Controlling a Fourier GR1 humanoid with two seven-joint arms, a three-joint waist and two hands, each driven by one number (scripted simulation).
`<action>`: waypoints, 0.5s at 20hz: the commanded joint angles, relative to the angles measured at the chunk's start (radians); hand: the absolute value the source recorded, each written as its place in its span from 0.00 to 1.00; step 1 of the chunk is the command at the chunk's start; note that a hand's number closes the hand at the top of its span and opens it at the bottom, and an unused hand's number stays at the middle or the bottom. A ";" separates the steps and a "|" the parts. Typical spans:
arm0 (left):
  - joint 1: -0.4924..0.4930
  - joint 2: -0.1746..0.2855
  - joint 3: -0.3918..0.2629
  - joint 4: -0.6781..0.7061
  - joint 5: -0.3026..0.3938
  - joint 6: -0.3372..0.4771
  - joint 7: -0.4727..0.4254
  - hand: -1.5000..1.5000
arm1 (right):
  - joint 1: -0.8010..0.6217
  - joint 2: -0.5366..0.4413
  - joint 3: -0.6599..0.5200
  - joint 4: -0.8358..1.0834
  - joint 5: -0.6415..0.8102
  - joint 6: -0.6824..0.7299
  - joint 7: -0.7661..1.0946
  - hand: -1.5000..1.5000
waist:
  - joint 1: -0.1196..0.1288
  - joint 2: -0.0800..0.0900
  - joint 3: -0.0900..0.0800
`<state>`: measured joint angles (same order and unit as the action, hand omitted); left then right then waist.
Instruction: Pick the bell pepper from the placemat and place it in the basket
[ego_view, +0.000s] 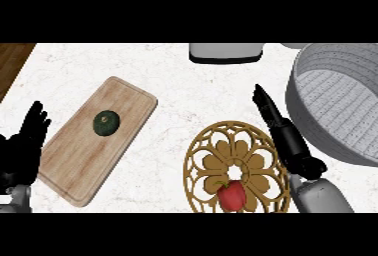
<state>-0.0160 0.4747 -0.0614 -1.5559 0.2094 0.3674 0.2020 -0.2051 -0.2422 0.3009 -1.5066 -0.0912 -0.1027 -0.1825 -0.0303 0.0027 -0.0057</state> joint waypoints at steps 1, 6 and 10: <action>0.027 -0.016 -0.022 -0.014 0.004 -0.038 0.033 0.50 | -0.059 0.003 0.022 -0.071 -0.017 0.061 0.098 1.00 | 0.032 -0.004 0.005; 0.061 -0.108 -0.153 0.134 0.029 -0.113 0.053 0.50 | -0.197 0.100 0.284 -0.137 -0.073 0.318 0.044 1.00 | 0.059 0.010 0.001; 0.132 -0.098 -0.156 0.151 0.074 -0.182 0.047 0.50 | -0.113 0.115 0.605 -0.142 0.157 0.347 -0.023 1.00 | 0.057 -0.007 0.003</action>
<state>0.0521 0.3921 -0.1916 -1.4515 0.2501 0.2378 0.2401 -0.3448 -0.1680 0.6880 -1.6273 -0.0515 0.2074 -0.1814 0.0274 0.0009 -0.0018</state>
